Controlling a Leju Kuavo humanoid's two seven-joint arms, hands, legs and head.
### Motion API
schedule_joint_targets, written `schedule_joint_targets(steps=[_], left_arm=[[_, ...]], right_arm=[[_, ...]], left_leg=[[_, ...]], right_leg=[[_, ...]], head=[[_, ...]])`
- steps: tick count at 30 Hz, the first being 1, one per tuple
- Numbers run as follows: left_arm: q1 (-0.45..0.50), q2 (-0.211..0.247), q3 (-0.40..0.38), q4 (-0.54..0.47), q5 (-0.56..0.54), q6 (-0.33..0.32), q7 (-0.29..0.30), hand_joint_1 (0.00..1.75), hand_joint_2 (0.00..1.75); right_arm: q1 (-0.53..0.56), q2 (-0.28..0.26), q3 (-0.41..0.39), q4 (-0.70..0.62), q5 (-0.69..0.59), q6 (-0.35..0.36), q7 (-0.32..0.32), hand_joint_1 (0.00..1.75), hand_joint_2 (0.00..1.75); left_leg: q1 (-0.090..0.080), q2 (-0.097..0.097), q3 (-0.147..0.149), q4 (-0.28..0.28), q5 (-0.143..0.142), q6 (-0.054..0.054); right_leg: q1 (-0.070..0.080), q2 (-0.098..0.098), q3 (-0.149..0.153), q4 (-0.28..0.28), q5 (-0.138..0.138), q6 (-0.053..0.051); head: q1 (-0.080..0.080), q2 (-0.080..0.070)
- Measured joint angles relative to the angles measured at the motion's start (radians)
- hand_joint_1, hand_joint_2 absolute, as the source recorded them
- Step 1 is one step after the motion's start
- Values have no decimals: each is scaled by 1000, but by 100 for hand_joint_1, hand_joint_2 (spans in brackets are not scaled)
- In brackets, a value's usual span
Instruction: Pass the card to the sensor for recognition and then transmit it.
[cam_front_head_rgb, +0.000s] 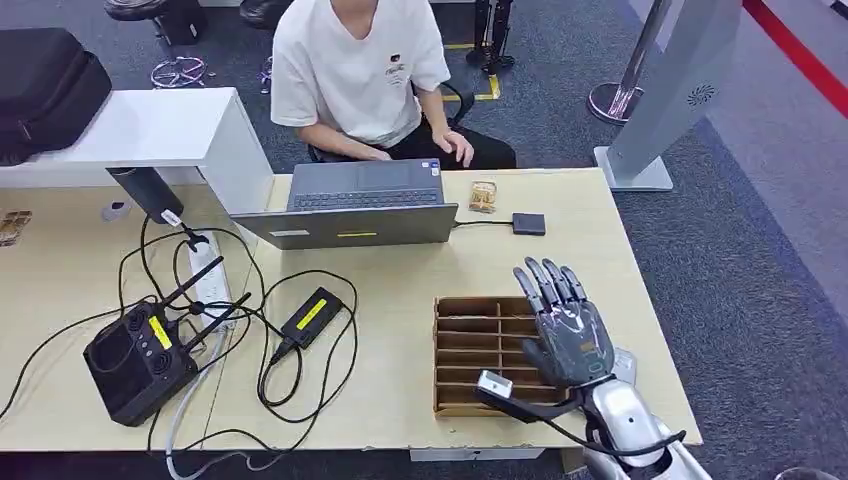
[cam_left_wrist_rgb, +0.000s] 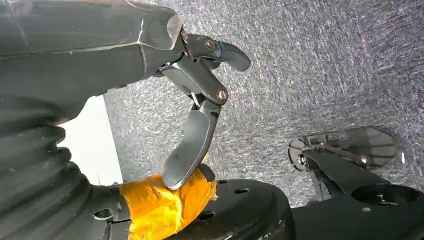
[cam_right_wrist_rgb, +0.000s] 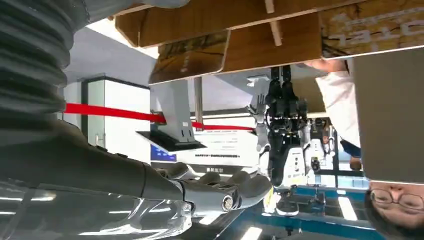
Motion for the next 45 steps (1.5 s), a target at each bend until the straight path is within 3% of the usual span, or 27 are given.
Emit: schedule_joint_targets(steps=[13,20,30,45], left_arm=[[0,0,0,0,-3,-3,0,0,175],[1,0,0,0,0,-3,4,0,175],[1,0,0,0,3,-3,6,0,175],[1,0,0,0,3,-3,6,0,175]], right_arm=[[-19,17,4,48,0,-24,10,0,175],[-2,15,-36,51,5,-57,27,0,175],[21,6,-86,29,8,-66,30,0,175],[28,7,-92,19,18,-64,19,0,175]], left_leg=[[0,0,0,0,0,0],[0,0,0,0,0,0],[0,0,0,0,0,0],[0,0,0,0,0,0]], right_leg=[[0,0,0,0,0,0],[0,0,0,0,0,0],[0,0,0,0,0,0],[0,0,0,0,0,0]], head=[[0,0],[0,0],[0,0],[0,0]])
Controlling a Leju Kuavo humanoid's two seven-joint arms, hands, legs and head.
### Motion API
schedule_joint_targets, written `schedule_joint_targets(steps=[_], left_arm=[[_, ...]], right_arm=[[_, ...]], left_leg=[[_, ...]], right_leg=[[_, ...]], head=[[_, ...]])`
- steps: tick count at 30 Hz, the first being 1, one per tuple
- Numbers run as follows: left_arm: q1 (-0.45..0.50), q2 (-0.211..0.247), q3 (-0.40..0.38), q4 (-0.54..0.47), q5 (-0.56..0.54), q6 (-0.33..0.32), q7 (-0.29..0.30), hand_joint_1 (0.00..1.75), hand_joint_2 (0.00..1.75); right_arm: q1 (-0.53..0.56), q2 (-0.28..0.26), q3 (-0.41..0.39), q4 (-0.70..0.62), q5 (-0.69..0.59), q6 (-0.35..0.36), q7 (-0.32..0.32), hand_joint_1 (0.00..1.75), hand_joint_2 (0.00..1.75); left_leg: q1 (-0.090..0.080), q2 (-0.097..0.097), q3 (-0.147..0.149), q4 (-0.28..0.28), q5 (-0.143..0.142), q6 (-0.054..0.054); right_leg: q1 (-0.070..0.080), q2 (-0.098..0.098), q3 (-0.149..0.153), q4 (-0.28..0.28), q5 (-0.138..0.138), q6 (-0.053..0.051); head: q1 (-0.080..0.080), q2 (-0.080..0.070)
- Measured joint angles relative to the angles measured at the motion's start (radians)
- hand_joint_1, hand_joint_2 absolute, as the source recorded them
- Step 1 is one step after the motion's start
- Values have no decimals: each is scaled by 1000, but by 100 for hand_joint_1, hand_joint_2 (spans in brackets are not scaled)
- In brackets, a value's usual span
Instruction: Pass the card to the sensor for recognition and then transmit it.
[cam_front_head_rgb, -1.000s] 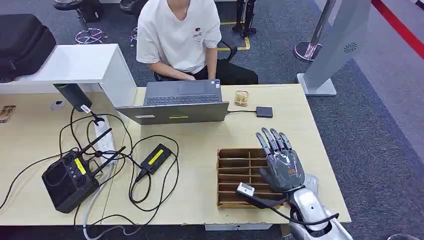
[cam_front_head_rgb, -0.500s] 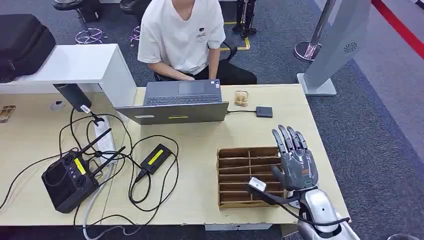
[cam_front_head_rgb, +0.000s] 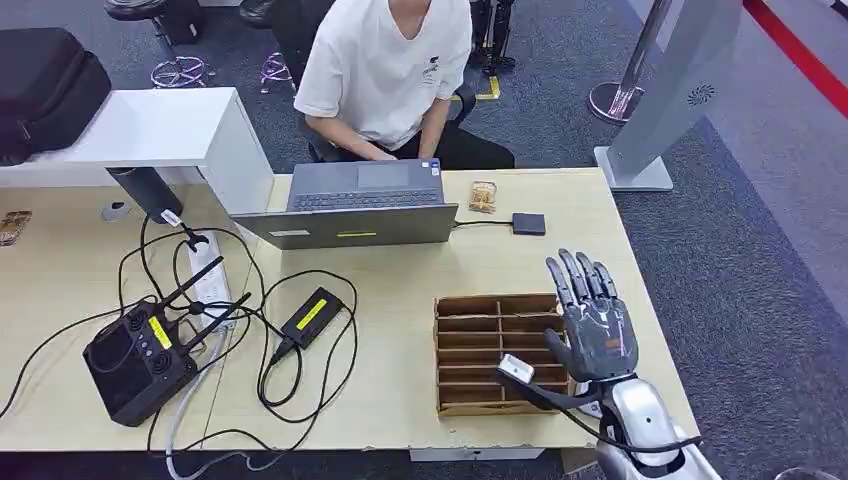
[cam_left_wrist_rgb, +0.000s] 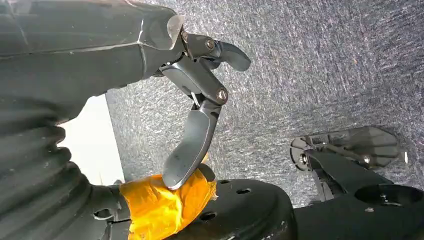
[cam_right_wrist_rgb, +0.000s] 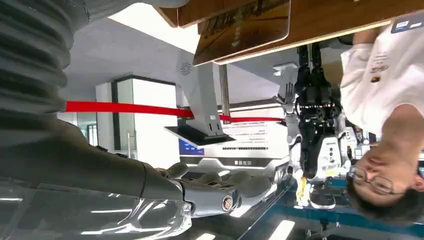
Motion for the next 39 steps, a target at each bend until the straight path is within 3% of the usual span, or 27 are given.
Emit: schedule_joint_targets(steps=[32,33,39], left_arm=[[0,0,0,0,-8,-2,0,0,175],[0,0,0,0,-8,-2,0,0,175],[0,0,0,0,-8,-2,0,0,175]], right_arm=[[5,26,29,3,-8,13,-16,0,175],[4,27,30,5,-8,12,-16,175,175],[1,28,32,13,-20,10,-19,175,175]], left_leg=[[0,0,0,0,0,0],[0,0,0,0,0,0],[0,0,0,0,0,0]], right_leg=[[0,0,0,0,0,0],[0,0,0,0,0,0],[0,0,0,0,0,0]], head=[[0,0],[0,0],[0,0]])
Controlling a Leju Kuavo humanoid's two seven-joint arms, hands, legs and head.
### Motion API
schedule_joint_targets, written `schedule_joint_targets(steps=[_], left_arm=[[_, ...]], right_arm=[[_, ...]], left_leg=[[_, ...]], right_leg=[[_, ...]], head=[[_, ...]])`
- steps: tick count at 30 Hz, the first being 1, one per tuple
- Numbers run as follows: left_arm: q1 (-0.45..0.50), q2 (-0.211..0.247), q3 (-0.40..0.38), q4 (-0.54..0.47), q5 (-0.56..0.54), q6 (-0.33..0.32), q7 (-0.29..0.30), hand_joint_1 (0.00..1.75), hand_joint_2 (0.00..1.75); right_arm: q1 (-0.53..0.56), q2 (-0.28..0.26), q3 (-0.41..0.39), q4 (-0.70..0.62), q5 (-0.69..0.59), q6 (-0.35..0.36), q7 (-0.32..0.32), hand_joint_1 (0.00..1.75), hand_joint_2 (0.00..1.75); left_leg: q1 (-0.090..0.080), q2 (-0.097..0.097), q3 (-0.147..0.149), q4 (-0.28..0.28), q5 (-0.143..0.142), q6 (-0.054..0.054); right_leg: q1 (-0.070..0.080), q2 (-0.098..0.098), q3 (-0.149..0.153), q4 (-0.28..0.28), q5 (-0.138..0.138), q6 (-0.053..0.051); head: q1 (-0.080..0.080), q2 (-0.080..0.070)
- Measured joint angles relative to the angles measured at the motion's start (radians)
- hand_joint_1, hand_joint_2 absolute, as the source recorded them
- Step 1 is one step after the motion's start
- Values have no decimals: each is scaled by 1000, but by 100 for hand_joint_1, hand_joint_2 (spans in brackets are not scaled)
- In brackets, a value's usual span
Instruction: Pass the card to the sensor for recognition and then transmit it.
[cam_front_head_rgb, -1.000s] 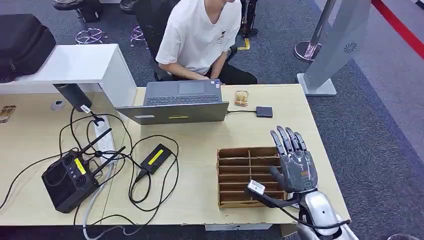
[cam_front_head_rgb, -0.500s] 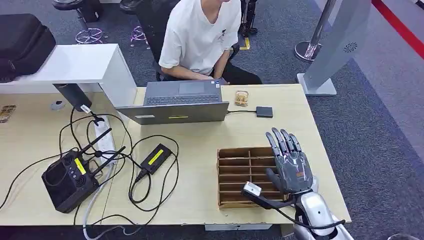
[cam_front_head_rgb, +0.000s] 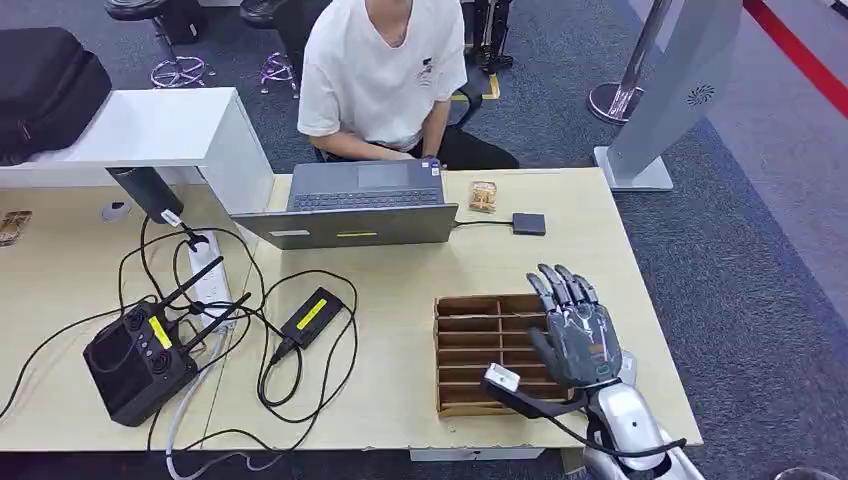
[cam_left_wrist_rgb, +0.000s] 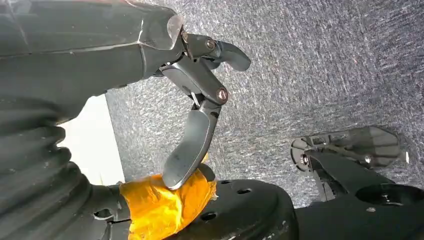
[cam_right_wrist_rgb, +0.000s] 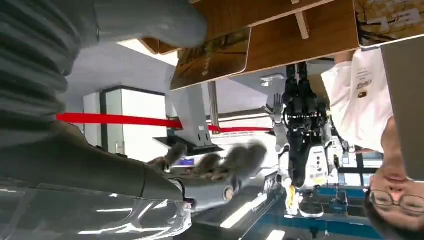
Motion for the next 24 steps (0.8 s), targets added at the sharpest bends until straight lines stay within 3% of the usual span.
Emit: schedule_joint_targets(steps=[24], left_arm=[[0,0,0,0,3,2,7,0,175]], right_arm=[[51,-19,-35,-50,-68,0,-19,173,175]], left_leg=[[0,0,0,0,0,0]], right_leg=[[0,0,0,0,0,0]], head=[[0,0]])
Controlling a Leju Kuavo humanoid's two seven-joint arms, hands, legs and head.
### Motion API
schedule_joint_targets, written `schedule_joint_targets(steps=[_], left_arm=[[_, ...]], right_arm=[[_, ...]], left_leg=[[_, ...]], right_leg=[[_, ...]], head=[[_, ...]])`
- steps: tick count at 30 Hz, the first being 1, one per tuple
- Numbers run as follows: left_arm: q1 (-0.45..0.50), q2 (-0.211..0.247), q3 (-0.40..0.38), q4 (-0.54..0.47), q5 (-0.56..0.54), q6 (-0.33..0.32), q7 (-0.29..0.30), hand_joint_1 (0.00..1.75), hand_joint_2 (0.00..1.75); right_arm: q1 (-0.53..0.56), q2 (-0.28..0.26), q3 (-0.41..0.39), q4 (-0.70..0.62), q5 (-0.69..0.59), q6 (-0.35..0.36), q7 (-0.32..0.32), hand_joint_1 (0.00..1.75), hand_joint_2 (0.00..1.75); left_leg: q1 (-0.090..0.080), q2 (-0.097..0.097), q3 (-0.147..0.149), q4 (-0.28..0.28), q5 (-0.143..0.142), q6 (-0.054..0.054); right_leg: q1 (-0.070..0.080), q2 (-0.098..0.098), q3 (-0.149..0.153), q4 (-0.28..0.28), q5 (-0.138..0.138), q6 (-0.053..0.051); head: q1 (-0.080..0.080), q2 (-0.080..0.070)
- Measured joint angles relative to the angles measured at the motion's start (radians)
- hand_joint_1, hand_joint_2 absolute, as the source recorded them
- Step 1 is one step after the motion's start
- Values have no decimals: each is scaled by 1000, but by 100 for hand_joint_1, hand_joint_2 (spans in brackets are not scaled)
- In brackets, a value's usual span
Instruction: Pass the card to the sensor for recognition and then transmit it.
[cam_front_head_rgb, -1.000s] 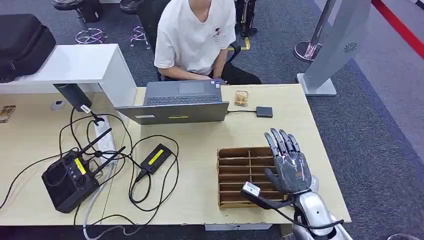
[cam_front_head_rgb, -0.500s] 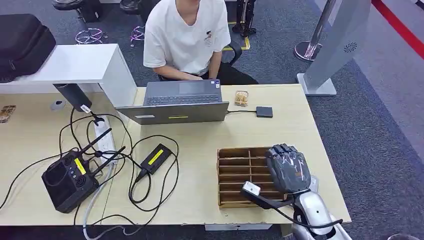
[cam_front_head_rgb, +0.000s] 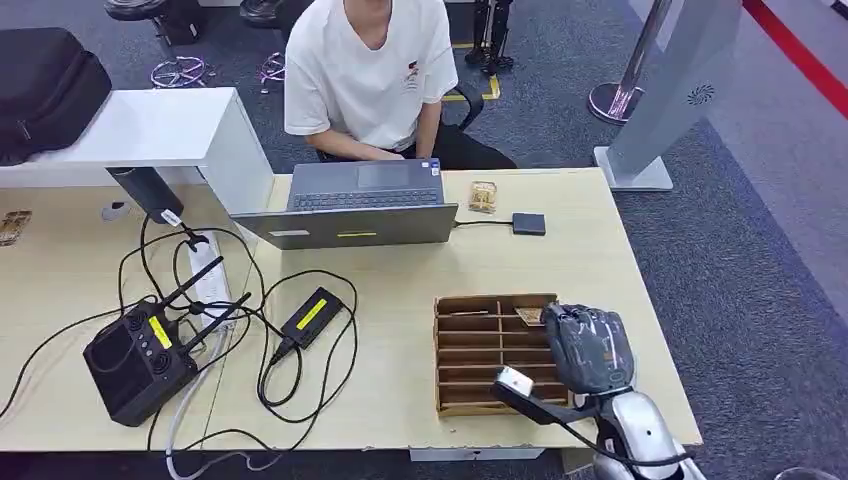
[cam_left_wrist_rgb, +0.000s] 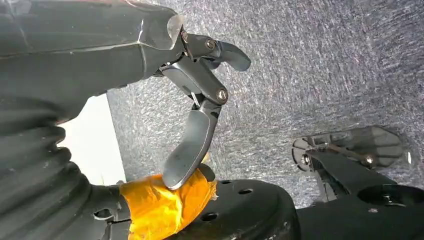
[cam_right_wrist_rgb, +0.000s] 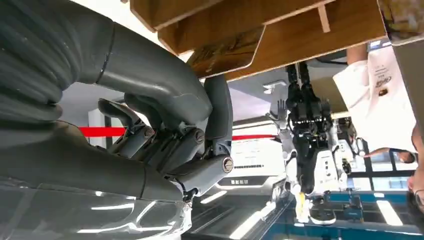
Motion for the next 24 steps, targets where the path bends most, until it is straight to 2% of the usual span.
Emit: schedule_joint_targets(steps=[5,12,14,18,19,20,21,24], left_arm=[[0,0,0,0,0,0,0,0,175],[0,-1,0,0,2,8,1,0,175],[0,-2,0,0,2,9,1,0,175],[0,-3,0,0,2,9,1,0,175],[1,-3,0,0,2,9,1,0,175],[0,-3,0,0,2,9,1,0,175],[0,-3,0,0,2,9,1,0,175],[1,-3,0,0,2,9,1,0,175]], right_arm=[[8,0,-6,-11,3,-12,-10,171,175],[37,13,-26,-90,32,-144,-46,175,175],[47,20,-30,-116,41,-172,-55,166,175],[62,37,-42,-154,55,-183,-71,171,175],[65,42,-45,-162,55,-183,-74,141,175],[66,45,-47,-167,56,-183,-76,47,175],[68,48,-48,-171,56,-183,-77,0,175],[72,52,-52,-175,50,-184,-77,0,175]], left_leg=[[0,0,0,0,0,0],[0,0,0,0,0,0],[0,0,0,0,0,0],[0,0,0,0,0,0],[0,0,0,0,0,0],[0,0,0,0,0,0],[0,0,0,0,0,0],[0,0,0,0,0,0]], right_leg=[[0,0,0,0,0,0],[0,0,0,0,0,0],[0,0,0,0,0,0],[0,0,0,0,0,0],[0,0,0,0,0,0],[0,0,0,0,0,0],[0,0,0,0,0,0],[0,0,0,0,0,0]], head=[[0,0],[0,0],[0,0],[0,0],[0,0],[0,0],[0,0],[0,0]])
